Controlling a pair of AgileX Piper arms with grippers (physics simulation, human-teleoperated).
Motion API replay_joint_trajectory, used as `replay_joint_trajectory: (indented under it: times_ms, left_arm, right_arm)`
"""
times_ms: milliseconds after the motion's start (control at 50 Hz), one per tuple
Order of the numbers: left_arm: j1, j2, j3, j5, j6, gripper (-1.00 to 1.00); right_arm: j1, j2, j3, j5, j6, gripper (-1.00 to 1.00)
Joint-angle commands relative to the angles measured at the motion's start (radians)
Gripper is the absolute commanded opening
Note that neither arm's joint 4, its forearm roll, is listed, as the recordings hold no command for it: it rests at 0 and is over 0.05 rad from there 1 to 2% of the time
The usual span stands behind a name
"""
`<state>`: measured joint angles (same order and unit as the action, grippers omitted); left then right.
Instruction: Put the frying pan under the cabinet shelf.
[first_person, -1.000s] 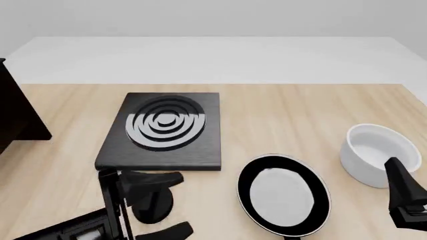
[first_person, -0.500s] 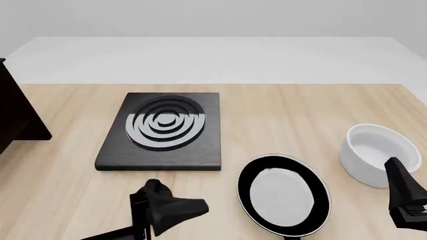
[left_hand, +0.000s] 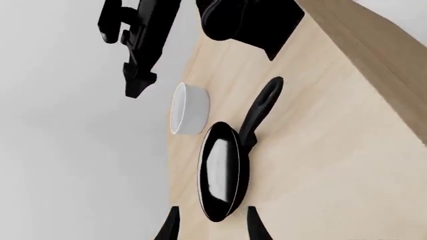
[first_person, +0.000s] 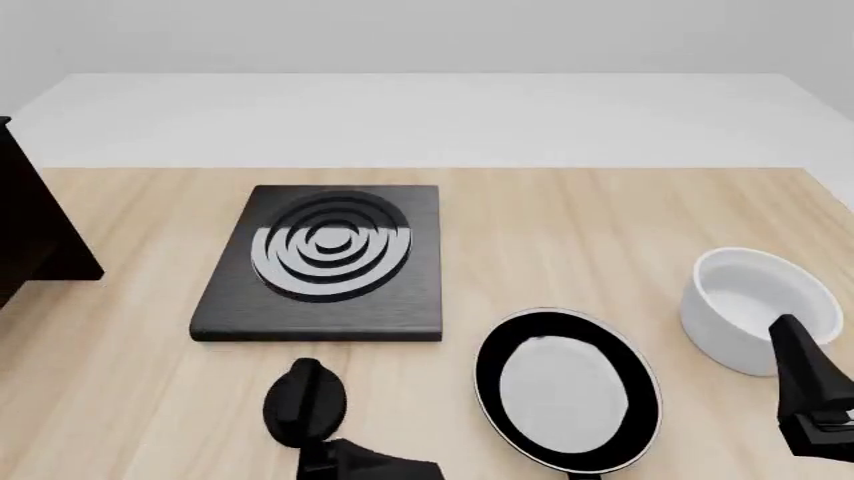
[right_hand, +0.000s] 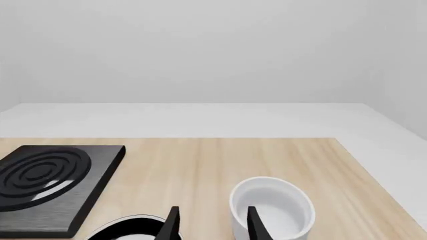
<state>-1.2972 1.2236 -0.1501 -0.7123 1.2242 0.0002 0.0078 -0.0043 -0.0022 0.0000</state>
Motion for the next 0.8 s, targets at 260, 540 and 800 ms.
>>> replay_joint_trajectory:
  times_ms: [260,540,800]
  left_arm:
    - [-0.094,0.119,0.007,-0.058,0.043,1.00]
    - [-0.128,0.187,-0.003,-0.120,0.058,1.00]
    - [-0.131,0.365,-0.004,-0.284,0.110,1.00]
  right_arm:
    - [0.000,0.000,0.000,0.000,0.000,1.00]
    - [0.000,0.000,0.000,0.000,0.000,1.00]
    - [0.000,0.000,0.000,0.000,0.000,1.00]
